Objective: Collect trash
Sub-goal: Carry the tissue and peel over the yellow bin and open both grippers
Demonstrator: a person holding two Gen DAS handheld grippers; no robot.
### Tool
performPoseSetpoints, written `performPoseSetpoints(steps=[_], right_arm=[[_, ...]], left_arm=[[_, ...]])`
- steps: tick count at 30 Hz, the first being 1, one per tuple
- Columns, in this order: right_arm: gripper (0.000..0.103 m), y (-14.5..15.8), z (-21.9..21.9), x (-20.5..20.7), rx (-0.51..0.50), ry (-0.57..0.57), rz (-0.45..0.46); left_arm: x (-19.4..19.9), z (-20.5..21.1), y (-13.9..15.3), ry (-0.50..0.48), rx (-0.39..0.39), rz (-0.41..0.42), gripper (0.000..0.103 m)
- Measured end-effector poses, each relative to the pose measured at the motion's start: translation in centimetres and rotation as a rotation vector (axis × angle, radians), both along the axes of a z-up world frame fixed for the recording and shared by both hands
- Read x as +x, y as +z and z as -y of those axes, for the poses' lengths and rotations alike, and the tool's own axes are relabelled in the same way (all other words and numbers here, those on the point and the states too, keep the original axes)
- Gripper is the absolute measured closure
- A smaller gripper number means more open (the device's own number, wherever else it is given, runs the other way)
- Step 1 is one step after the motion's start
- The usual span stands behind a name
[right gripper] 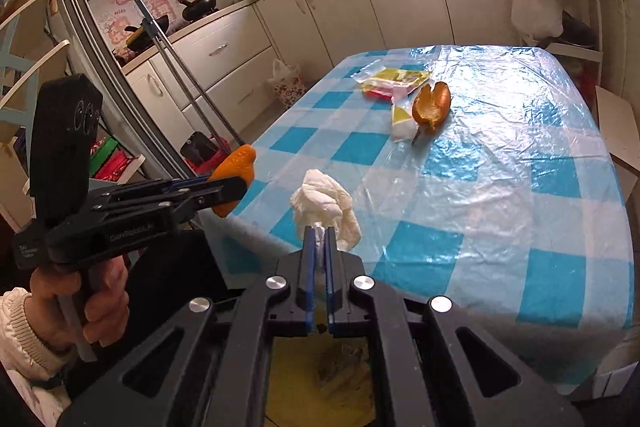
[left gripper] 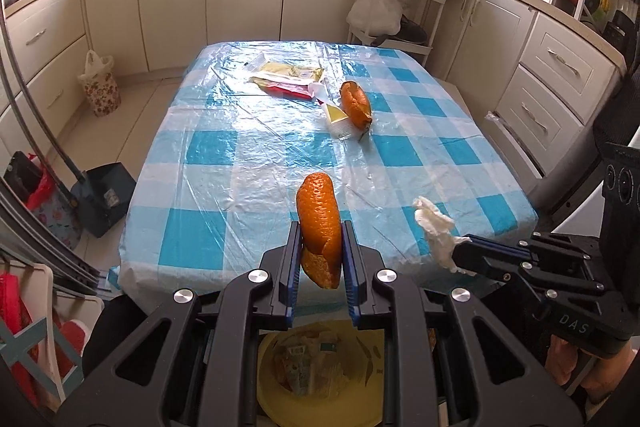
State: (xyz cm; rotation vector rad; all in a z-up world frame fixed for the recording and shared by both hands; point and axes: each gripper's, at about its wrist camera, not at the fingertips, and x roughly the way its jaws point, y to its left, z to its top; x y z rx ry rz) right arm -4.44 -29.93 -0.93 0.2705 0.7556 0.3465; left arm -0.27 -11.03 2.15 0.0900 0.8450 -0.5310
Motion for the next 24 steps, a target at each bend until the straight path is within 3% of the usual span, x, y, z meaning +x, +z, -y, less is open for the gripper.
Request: performPoseSetpoints(steps=[10,17,18,21,24], right_arm=[[0.098,-1.6,-2.8,-1.6,-0.051,0.078,-0.081],[0.096,-3.7,-5.0,-2.2,-0.118,0.155,-0.195],[0.094,-4.1,-5.3,-2.2,-0.129,0.164,-0.220],[0.062,-4.4,-5.5,-2.6,-0.172,0.137,-0.223],[0.058,-3.7,-4.6,-3.0,-0.155,0.091,-0.199]], left_arm=[[-2.7,-0.9,1.3,-0.010,0.000,0.042,0.085],[-4.4,-1.9,1.4,-0.017,-0.007,0.037,0.085],[-4.7,-2.0,1.1,-0.020,-0.008,0.028,0.085],[-5.7,-2.6,-0.4,-0.031,-0.008,-0.021,0.085],[-6.6,-2.7,-2.6,-0.050,0.012,-0.078,0.085]])
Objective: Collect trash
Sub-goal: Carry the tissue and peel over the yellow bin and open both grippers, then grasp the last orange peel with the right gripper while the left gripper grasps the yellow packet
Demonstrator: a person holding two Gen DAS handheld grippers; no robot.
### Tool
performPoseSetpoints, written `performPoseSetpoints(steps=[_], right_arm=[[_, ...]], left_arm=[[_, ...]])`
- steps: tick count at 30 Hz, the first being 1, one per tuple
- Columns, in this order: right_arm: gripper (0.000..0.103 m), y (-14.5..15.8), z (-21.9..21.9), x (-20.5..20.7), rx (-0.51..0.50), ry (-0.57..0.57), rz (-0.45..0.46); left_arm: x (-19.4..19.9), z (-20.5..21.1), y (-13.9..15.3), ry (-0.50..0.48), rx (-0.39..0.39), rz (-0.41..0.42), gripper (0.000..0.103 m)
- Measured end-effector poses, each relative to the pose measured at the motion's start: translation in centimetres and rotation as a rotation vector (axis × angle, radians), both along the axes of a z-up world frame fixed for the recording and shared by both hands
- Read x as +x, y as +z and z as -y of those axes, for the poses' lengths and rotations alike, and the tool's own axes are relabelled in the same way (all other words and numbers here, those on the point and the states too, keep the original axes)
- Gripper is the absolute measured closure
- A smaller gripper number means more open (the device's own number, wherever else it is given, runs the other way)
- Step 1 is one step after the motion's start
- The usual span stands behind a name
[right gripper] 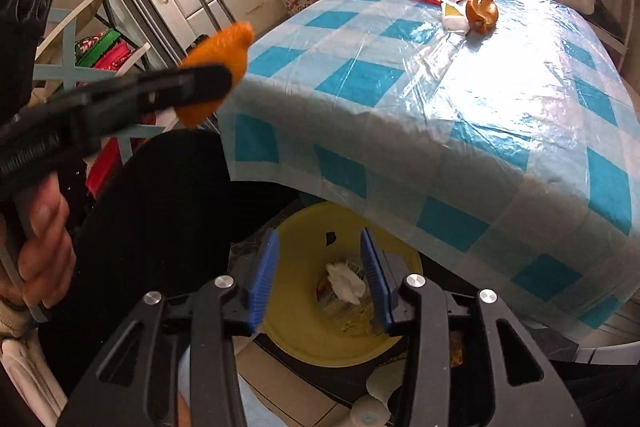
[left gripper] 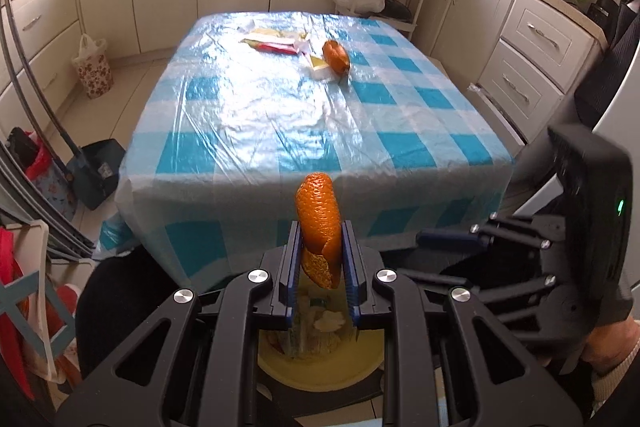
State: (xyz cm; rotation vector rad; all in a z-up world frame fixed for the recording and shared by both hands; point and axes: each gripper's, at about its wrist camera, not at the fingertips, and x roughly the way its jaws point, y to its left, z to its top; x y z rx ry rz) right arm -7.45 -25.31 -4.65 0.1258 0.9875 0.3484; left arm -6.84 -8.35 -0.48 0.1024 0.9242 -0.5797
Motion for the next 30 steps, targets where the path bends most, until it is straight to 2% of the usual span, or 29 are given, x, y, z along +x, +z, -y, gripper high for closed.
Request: performPoseSetpoints(steps=[5,10,12,13,14,16,23,30], right_arm=[[0.050,0.7,2.3,-0.4,0.053,-0.105,0.032],[0.047,1.0,3.3,-0.3,0.086,-0.159,0.052],[0.046,1.3,3.4,-0.3,0.088,-0.166,0.063],[0.045,1.3,3.5,-0.3,0.090,-0.171,0.068],[0.045,1.4,3.5,-0.2,0.091,-0.175,0.072],[0.044,1.5,3.7,-0.2,0.096,-0.186,0.080],[0.037,2.4,4.2,-0.3,0.099,-0.241,0.134],[0.032,3.0,4.6,0.0,0.073,-0.282,0.185]], left_arm=[[-1.0,0.4,-3.1,-0.033,0.040,-0.085,0.084],[-1.0,1.1,-4.1,-0.058,0.069,-0.121,0.084],[-1.1,1.4,-4.6,-0.076,0.091,-0.138,0.080],[-1.1,1.5,-4.8,-0.081,0.099,-0.142,0.072],[-1.2,1.7,-5.0,-0.079,0.114,-0.141,0.058],[-1.2,1.6,-5.0,-0.062,0.133,-0.125,0.044],[-0.8,1.0,-4.3,-0.030,0.120,-0.074,0.032],[0.1,-0.4,-3.1,0.039,0.075,-0.001,0.028]])
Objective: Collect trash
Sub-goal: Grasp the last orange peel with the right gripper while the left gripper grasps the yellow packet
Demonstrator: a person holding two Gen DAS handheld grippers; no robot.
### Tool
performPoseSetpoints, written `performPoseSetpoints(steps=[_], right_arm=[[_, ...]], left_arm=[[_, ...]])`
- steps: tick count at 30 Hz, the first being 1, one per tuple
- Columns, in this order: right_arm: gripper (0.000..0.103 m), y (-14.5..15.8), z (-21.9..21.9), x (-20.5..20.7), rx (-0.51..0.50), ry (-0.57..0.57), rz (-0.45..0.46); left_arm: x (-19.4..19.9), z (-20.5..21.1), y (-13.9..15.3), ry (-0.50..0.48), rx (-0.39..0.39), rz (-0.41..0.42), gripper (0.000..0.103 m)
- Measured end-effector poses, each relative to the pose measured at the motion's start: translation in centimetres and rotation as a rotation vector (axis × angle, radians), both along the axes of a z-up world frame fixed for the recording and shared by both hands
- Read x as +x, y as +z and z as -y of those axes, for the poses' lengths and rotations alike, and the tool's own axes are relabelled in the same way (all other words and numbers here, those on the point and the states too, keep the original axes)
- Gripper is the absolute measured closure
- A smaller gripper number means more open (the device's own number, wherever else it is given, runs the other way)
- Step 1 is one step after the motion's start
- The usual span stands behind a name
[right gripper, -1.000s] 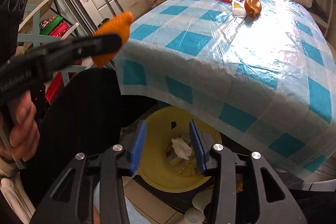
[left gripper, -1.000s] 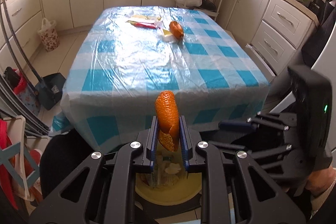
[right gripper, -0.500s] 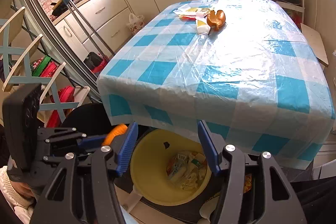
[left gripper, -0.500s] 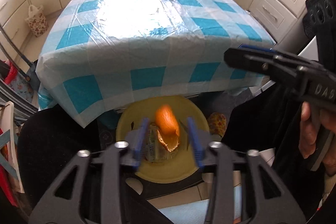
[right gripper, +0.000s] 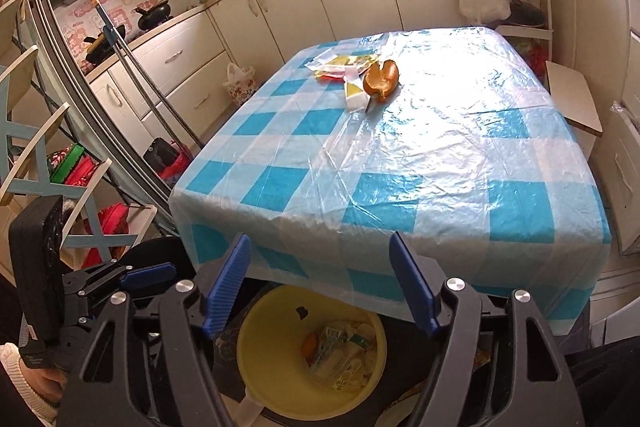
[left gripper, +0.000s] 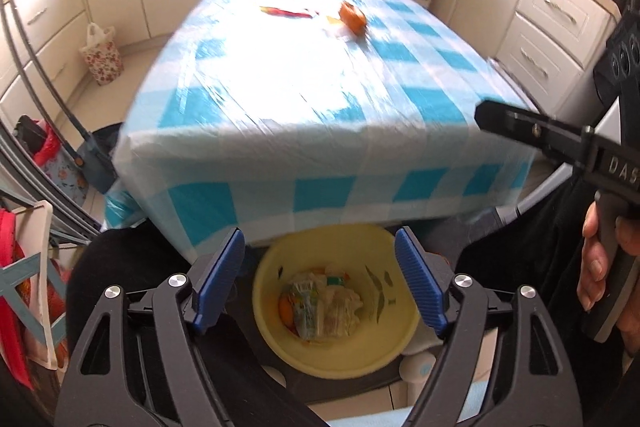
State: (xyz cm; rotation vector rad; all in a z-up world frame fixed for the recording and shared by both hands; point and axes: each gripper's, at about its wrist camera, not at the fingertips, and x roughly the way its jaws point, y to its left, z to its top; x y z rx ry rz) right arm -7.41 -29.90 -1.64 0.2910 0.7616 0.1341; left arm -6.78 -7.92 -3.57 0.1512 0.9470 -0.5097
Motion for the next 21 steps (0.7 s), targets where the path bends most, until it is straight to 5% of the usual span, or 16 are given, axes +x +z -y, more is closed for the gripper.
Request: performPoseSetpoints(steps=[10,21], right_arm=[[0.031,0.9,1.4,3.7,0.019,-0.039,0.005],[0.031,1.2,3.9,13.7,0.012,-0.097,-0.011]], left_arm=[[2.7,-2.8,1.1,0.111,-0.034,0.071,0.025],[8.1,-3.0,3.9,0.117,0.052,0.223,0.023]])
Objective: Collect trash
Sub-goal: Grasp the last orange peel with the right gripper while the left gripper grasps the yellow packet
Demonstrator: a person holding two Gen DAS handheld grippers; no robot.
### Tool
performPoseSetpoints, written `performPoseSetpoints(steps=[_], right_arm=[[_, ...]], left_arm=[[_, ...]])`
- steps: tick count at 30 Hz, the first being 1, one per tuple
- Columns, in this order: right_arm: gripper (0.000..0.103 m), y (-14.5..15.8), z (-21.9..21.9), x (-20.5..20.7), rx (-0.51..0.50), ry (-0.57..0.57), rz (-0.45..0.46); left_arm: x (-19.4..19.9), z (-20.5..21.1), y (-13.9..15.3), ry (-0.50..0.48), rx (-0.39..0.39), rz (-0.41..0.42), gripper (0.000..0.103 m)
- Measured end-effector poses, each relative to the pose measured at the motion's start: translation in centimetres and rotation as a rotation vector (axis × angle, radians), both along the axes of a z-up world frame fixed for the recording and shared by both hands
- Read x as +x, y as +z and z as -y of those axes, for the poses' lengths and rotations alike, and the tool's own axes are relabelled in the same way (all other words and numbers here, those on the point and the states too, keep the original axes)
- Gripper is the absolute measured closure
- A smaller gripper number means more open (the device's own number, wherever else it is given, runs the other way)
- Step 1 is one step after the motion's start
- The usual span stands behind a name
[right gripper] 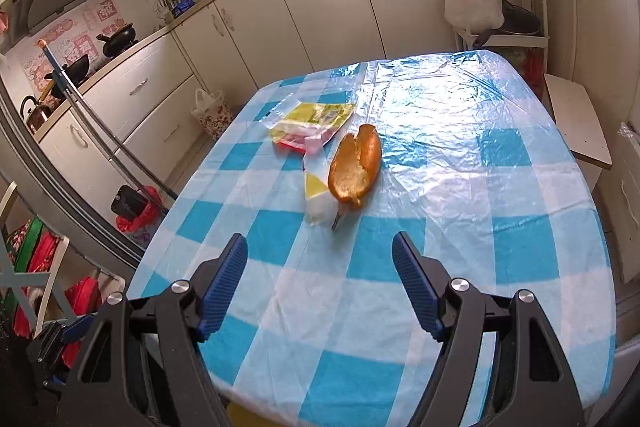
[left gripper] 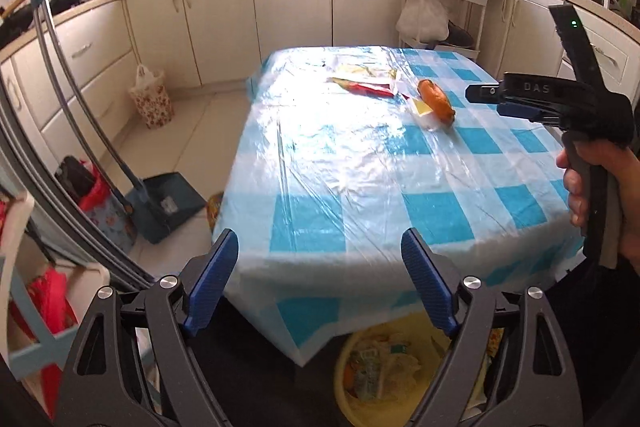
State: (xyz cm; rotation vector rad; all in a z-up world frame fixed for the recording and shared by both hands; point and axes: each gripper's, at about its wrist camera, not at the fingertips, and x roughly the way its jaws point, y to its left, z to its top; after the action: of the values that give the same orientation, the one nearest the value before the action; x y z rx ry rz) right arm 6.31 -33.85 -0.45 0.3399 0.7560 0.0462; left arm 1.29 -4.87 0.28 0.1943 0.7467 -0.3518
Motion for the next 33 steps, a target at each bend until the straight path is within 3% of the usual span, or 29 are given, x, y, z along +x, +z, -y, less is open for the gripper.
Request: performPoseSetpoints(steps=[3,6,9,11,13,17,25,33], right_arm=[[0.031,-0.5,0.6,3.0,-0.001,-0.022,-0.014],[0.031,-1.1,1.0,5.5,-0.013,-0.028,-0.030],[0.033,-2.1,1.4,7.7,-0.034,-0.022,-0.057],[0.043,-2.8,1.6,8.8,-0.053,-0.009,-0.081],[0.060,-3.6,1.7,9.6,-0.062,0.024,-0.113],[0.079,-4.1,1.7,9.1,-0.070,0.088,-0.132],[0.080,-4.2,3.5,7.0,0.006,0.134,-0.131],[0.080,-4.2,3.8,7.4,0.037,0.150,-0.132]], left_arm=[[2.2,1.4,0.8,-0.024,0.048,0.048,0.022],[5.1,3.2,1.2,-0.066,0.072,0.038,0.021],[8.3,5.0,1.6,-0.099,0.011,-0.019,0.020],[11.0,6.3,1.7,-0.102,-0.045,-0.059,0.020],[13.5,7.5,1.5,-0.089,-0.075,-0.073,0.020],[20.2,10.1,0.1,-0.065,-0.096,-0.142,0.018],[32.5,12.5,-3.1,0.027,-0.082,-0.202,0.017],[37.5,14.4,-5.4,0.008,-0.111,-0.291,0.018]])
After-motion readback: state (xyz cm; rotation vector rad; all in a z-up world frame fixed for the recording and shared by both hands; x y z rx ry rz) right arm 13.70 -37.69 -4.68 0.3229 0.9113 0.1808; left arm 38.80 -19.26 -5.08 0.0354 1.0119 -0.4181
